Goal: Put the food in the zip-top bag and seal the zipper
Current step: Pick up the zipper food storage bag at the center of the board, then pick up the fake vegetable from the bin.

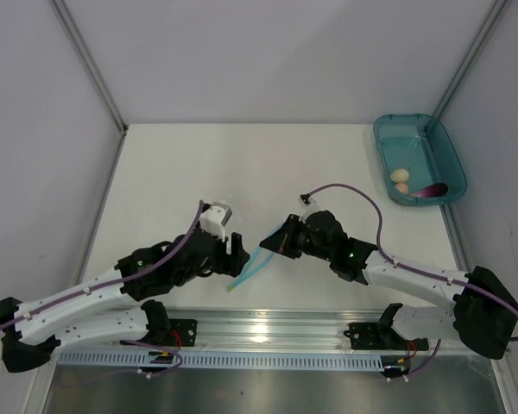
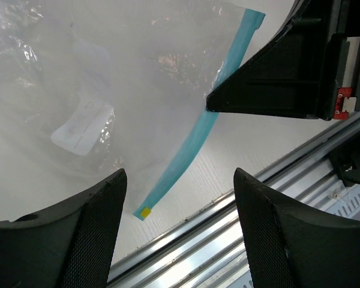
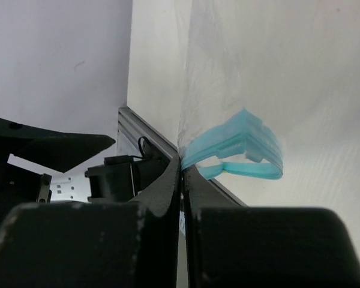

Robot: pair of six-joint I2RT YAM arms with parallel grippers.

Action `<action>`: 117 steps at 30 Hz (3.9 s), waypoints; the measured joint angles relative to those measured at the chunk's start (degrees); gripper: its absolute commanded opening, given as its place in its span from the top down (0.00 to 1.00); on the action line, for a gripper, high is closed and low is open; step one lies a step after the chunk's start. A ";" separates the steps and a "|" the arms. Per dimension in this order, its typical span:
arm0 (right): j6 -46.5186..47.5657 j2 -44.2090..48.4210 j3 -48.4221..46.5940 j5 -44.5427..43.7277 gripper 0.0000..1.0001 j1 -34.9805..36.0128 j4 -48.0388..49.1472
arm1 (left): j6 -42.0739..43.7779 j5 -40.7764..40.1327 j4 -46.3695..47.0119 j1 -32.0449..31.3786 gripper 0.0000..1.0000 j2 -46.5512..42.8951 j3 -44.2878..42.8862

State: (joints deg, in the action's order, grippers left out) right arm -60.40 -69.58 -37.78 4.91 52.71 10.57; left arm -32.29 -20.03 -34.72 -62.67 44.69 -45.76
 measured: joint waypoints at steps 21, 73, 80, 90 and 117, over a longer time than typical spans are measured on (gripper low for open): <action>-4.00 5.42 -1.88 0.35 1.00 -0.44 -9.99 | -0.70 -4.63 7.26 -6.12 0.01 13.62 0.04; 22.82 11.43 -26.05 -5.22 0.01 -41.40 -47.17 | 6.67 1.38 14.88 -1.97 0.96 18.10 -3.98; 25.09 -3.67 -31.12 -2.71 0.03 -58.90 -44.72 | 7.96 4.63 14.95 0.57 0.99 18.12 -4.20; 26.45 -24.85 -49.03 -7.17 0.09 -67.19 -42.93 | 9.94 10.49 16.76 3.15 0.99 18.12 -4.20; 26.91 -54.12 -68.04 -28.17 0.18 -70.82 -54.53 | 10.86 23.65 18.97 7.04 0.99 21.44 -4.20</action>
State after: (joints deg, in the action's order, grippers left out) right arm -33.50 -123.70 -105.82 -23.27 -18.11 -43.97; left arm -21.43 3.62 -15.75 -55.64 66.13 -49.95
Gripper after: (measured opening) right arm 0.827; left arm 0.005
